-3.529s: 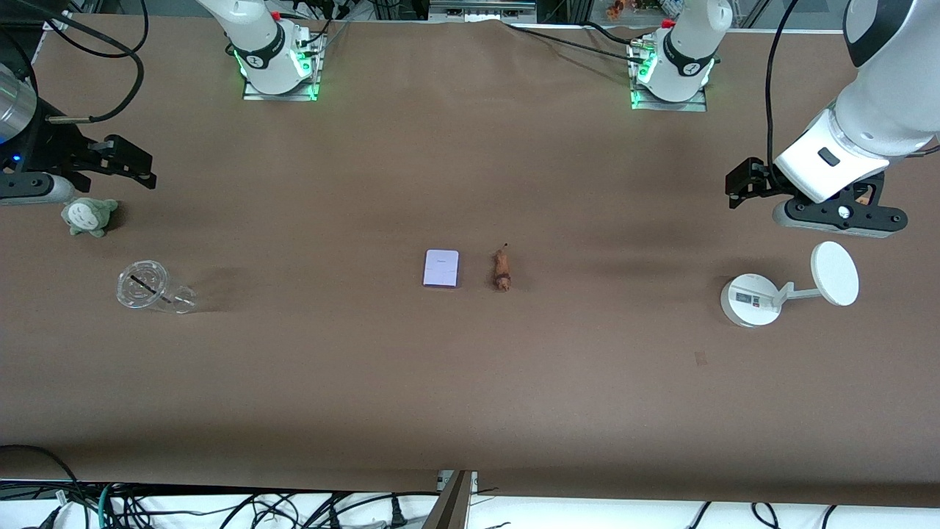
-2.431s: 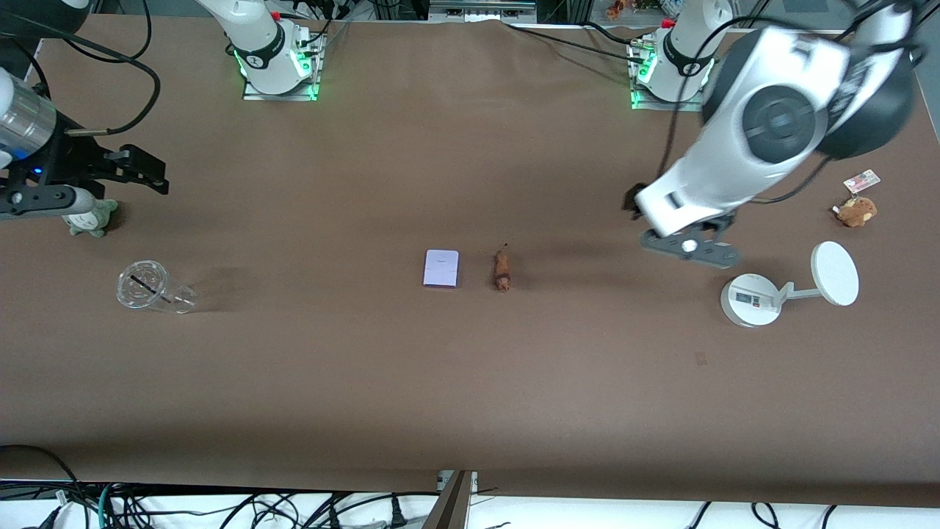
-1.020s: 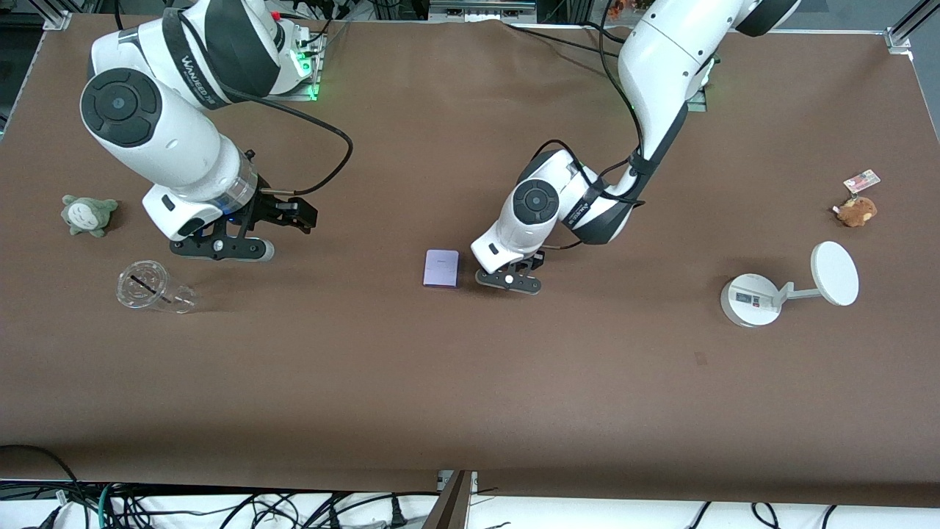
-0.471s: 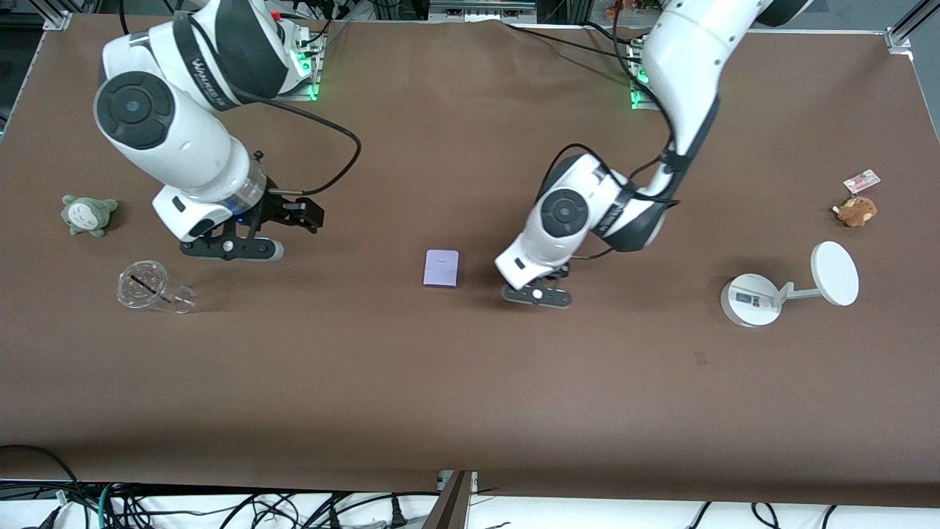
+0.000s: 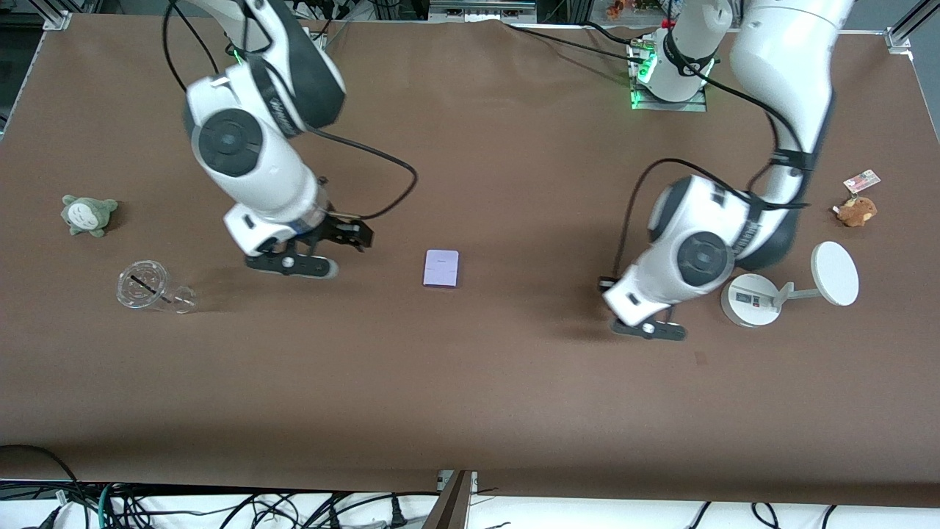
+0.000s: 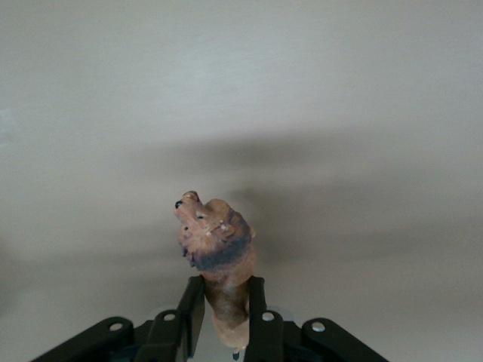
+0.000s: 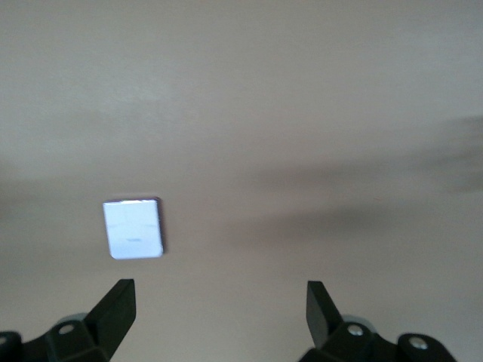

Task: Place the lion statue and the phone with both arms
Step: 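Carry the lion toward the lamp while the right gripper grasps the phone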

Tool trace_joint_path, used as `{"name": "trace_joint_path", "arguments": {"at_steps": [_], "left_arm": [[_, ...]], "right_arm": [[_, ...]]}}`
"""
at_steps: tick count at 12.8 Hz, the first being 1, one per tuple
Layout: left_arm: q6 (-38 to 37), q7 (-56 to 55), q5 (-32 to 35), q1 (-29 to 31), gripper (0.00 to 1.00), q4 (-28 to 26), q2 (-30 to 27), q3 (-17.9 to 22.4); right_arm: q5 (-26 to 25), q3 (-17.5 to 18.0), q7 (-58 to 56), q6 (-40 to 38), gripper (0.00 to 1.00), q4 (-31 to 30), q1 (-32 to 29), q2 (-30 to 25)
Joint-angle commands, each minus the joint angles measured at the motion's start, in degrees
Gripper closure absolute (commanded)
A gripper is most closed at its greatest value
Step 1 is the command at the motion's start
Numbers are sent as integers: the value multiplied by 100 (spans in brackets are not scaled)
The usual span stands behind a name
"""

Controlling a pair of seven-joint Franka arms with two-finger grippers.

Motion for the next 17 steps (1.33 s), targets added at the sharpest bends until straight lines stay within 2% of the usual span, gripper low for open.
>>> {"name": "trace_joint_path", "arguments": {"at_steps": [1,2,4,6,7,8,9,10,11,14,17], "left_arm": [[-22,142,514,302,100,-235,-54,-48],[21,412,551,634,100,-305,-27,-65],[109,591,552,699,100,-480,-18,-65],[547,591,552,734,98,-831,-45,-74],[662,591,552,778,88,-902,-53,-74],[672,582,552,778,66,-912,-54,-74],[672,582,552,770,53,-912,-19,-74],[672,573,552,770,9,-912,16,-74],[629,556,552,770,0,-868,8,-74],[419,494,534,761,0,-772,-289,-109],[-371,529,482,752,0,-272,-852,-136]], "right_arm": [[-62,-29,379,455,0,77,247,378],[-79,-38,519,517,0,321,396,693],[-88,-38,660,544,0,621,529,1089],[-97,-56,915,850,0,806,704,1459],[-184,-65,977,1052,0,833,766,1600],[-228,-65,1004,1202,0,824,793,1714],[-229,-65,1082,1343,0,824,828,1829],[-237,-73,1187,1509,0,824,889,1943],[-238,-73,1267,1694,0,833,951,2109],[-299,-82,1268,1950,0,833,1030,2365],[-352,-82,1233,2231,0,833,1127,2611]]}}
